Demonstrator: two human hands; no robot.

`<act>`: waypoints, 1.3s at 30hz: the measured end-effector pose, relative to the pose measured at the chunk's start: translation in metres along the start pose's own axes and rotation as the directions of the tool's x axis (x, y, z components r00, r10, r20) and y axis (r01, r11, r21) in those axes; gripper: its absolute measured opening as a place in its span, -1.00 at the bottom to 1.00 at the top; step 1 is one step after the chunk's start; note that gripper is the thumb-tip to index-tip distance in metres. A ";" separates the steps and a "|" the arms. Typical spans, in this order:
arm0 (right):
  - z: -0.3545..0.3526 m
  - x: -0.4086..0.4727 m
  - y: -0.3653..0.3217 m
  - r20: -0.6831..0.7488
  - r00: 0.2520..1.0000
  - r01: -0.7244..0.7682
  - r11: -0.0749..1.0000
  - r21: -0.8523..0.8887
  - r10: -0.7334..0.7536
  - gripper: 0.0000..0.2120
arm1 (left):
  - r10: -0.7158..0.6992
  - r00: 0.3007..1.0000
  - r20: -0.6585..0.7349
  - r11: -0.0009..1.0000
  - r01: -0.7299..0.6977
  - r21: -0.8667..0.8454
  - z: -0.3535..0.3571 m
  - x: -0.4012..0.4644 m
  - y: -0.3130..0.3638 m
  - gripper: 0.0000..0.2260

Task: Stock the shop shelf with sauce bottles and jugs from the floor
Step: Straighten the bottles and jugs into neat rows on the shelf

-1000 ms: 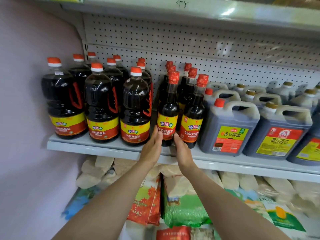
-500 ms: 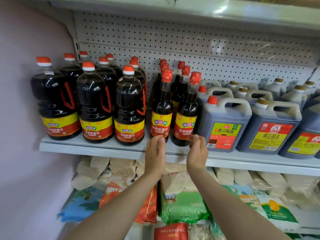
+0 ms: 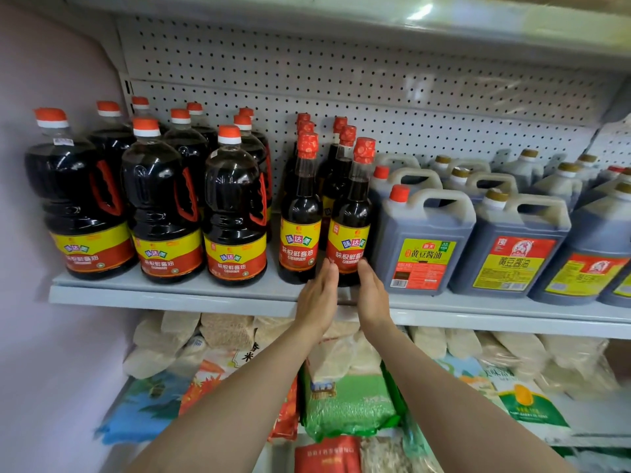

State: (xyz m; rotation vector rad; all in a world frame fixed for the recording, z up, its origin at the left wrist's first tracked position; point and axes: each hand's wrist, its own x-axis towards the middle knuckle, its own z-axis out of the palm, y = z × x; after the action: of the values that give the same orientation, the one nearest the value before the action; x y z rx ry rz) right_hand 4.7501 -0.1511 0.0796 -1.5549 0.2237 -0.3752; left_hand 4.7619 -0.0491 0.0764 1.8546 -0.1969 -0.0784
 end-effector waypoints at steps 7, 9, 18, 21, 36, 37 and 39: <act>-0.005 0.000 -0.003 0.039 0.999 -0.025 0.998 -0.051 0.027 -0.47 | -0.033 0.999 -0.007 0.999 0.033 -0.029 -0.002 -0.004 0.004 -0.41; -0.007 0.000 -0.003 0.050 0.998 -0.034 0.998 -0.058 0.037 -0.40 | -0.026 1.000 -0.013 1.000 0.025 -0.011 0.000 -0.005 0.003 -0.40; -0.013 0.003 -0.006 0.074 0.997 -0.027 0.997 -0.067 0.032 -0.46 | -0.045 0.997 -0.056 0.998 0.043 -0.049 0.004 -0.003 0.008 -0.36; -0.012 0.003 -0.004 0.075 0.997 -0.013 0.997 -0.077 0.019 -0.34 | -0.040 0.998 -0.055 0.999 0.038 -0.028 0.007 0.001 0.011 -0.34; -0.018 0.007 -0.003 0.147 0.989 -0.005 0.991 -0.134 0.025 -0.51 | -0.050 0.997 -0.054 0.999 0.050 -0.008 0.008 0.000 0.016 -0.44; -0.018 0.007 -0.003 0.149 0.988 -0.006 0.991 -0.136 0.027 -0.50 | -0.050 0.997 -0.053 0.999 0.050 -0.007 0.008 -0.001 0.016 -0.44; -0.019 0.006 -0.004 0.155 0.987 -0.012 0.990 -0.137 0.034 -0.49 | -0.046 0.997 -0.055 0.999 0.046 -0.002 0.008 -0.002 0.017 -0.44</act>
State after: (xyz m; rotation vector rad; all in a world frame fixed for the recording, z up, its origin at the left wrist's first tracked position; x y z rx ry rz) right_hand 4.7484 -0.1706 0.0834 -1.7063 0.1465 -0.2212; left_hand 4.7570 -0.0613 0.0897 1.8585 -0.1156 -0.0587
